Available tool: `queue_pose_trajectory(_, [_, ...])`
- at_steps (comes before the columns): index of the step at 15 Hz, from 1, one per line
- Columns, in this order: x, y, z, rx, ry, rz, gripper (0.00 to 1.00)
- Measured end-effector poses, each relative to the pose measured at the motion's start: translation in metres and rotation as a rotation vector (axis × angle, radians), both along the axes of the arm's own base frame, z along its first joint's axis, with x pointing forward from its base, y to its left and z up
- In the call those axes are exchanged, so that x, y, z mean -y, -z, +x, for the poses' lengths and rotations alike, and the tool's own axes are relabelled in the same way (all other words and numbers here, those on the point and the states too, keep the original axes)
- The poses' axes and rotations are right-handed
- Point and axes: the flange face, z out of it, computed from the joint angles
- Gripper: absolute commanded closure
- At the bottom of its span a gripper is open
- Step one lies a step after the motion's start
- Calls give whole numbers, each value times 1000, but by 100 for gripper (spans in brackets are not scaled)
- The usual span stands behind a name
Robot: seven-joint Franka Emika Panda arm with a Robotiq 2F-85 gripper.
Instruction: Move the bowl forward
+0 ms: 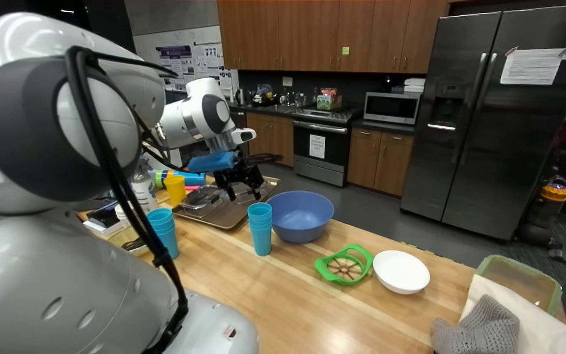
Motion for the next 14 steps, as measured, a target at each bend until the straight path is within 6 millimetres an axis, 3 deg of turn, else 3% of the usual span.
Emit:
queue_pose_trajectory(7, [-26,18,10,63,-60,-16,0])
queue_pose_trajectory(14, [-29,23,14,85,-93,-54,0])
